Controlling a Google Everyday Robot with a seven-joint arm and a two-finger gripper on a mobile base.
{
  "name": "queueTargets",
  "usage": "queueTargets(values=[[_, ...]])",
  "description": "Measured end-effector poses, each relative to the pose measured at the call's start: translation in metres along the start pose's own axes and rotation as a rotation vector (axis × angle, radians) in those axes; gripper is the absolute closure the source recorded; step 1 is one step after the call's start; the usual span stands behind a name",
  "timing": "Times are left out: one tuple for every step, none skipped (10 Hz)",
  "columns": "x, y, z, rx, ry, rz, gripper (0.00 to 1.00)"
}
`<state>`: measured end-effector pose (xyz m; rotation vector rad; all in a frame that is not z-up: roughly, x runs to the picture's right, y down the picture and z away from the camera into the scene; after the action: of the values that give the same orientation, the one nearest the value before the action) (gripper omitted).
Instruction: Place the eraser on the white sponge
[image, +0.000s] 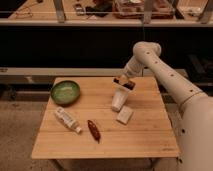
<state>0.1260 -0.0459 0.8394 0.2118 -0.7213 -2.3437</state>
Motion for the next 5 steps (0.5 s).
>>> queueTargets(values=[[-0.0062,-0.0008,-0.0015,-0.004,-0.005,0.007,1.0],[-0.0056,-0.0012,-0.0012,-0.003,-0.004,0.006,1.0],[-0.0026,-0.0024,-0.0001,-0.002,-0.003,0.003,1.0],[-0.003,-0.0015,0.0004,-0.003,-0.004,0.005,1.0],[-0.0031,-0.0043,0.0037,0.011,-0.004,0.017,1.0]])
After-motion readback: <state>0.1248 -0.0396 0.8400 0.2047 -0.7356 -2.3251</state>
